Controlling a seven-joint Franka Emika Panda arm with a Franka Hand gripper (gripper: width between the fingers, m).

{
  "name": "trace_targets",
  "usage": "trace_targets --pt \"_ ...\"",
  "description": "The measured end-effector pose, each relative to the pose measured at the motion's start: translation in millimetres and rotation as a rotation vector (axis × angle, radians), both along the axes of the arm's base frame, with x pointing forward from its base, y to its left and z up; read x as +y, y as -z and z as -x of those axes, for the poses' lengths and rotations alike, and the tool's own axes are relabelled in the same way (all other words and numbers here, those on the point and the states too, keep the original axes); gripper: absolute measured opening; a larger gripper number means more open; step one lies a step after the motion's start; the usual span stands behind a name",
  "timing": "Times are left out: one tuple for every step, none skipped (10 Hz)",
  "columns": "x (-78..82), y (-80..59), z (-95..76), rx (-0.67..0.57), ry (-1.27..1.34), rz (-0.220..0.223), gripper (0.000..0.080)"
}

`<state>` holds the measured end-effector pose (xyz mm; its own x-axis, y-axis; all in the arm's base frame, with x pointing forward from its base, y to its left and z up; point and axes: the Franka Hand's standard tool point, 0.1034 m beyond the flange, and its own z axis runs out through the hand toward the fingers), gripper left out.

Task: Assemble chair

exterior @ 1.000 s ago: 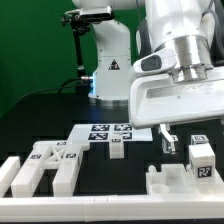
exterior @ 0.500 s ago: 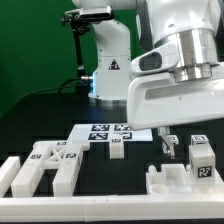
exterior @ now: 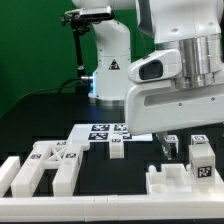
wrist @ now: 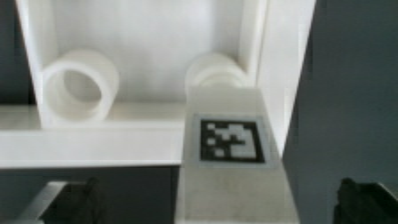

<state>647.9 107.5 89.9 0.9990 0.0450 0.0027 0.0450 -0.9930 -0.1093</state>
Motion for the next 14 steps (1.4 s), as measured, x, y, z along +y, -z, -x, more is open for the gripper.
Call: trace_targets --pt "-2.9 -0.6 -1.3 0.093 0.013 0.001 0.0649" --pt "1.8 0.0 -10.4 0.143 0.028 0.000 0.0649" --pt "3.3 2.1 -17.1 0.120 0.039 -0.001 0.0649" --pt "3.2 3.3 -16.6 0.123 0.050 0.000 0.0612" --pt "2.9 3.1 -16.7 0.123 0.051 0.000 0.0612" --pt "2.9 3.4 -16.5 0.126 0.071 0.001 0.0407" --pt "2.8 3.6 -16.5 0.126 0.069 0.001 0.0407" --pt "2.9 3.6 -16.5 0.126 0.075 0.001 0.0286" --pt "3.3 3.6 -16.4 0.136 0.161 0.006 0.0286" --pt "3.4 3.6 -16.4 0.143 0.227 0.010 0.0286" --pt "3.5 4.0 -16.2 0.145 0.255 0.012 0.0286" --pt "3.8 4.2 -15.9 0.130 0.404 0.017 0.0286" --pt "3.8 4.2 -13.7 0.131 0.557 0.023 0.0286" --pt "4.3 3.9 -13.0 0.138 0.680 0.029 0.0286"
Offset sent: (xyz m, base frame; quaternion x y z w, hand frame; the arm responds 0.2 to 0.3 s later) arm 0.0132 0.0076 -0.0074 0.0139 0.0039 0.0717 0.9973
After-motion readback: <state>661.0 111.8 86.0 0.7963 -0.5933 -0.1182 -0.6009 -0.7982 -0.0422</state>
